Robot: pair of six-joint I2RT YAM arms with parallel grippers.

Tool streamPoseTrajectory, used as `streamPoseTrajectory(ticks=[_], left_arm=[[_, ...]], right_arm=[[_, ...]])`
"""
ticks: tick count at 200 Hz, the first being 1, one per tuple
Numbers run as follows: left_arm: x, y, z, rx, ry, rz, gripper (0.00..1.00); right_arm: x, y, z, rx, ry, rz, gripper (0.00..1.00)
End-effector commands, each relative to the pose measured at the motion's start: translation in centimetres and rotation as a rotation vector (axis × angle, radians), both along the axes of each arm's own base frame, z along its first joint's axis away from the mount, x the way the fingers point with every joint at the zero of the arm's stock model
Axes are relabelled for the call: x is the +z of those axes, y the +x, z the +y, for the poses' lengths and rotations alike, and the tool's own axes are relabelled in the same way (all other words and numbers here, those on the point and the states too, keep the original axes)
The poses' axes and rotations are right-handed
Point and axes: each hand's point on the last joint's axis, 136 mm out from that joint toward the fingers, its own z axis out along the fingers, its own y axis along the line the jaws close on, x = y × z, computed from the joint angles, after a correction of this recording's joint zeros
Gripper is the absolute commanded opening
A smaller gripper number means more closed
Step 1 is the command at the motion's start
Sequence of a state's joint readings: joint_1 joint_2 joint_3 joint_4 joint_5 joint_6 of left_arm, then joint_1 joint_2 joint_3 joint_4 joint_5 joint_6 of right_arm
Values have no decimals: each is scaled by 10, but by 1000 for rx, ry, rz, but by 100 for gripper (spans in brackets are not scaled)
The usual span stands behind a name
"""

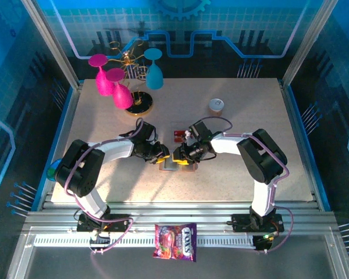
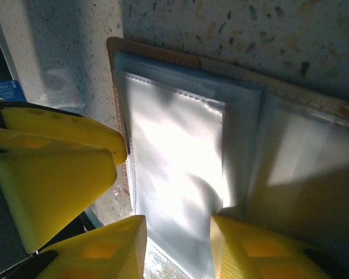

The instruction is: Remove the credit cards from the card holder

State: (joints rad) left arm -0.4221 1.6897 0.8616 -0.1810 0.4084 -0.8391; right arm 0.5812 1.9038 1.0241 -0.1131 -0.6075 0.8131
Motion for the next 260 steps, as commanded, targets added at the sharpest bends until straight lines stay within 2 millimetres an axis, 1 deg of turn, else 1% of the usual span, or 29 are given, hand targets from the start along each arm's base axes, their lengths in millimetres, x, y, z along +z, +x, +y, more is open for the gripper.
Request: streamPoseTrajectory(ticks=[1,65,73,108,129,153,177,227,260], left_arm=[[-1,1,-7,-13,-5,11,32],[2,1,-13,-29,-16,7,31],[3,1,-15,-33,-18,5,31],[6,2,-18,-41,-28,-2,23],[7,2,-18,-40,-28,-5,24],[10,3,-18,-40,-31,-14,27],[14,5,-20,-43,-38,-22,27],[26,8,-27,-65,-59,-40,28],[37,9,-36,-94,-75,-53,29]], right_arm=[[-1,-3,-5,-16,8,22,36],[-1,-4,-5,-21,24,26,35],[-2,-4,-5,-21,25,25,35],[-2,-4,-6,-24,27,25,35],[-1,-4,-7,-26,29,24,35],[10,-2,-8,-36,43,-3,36],[21,2,-11,-40,47,-22,38],[43,7,-25,-57,42,-62,38],[57,14,-38,-81,33,-96,38]])
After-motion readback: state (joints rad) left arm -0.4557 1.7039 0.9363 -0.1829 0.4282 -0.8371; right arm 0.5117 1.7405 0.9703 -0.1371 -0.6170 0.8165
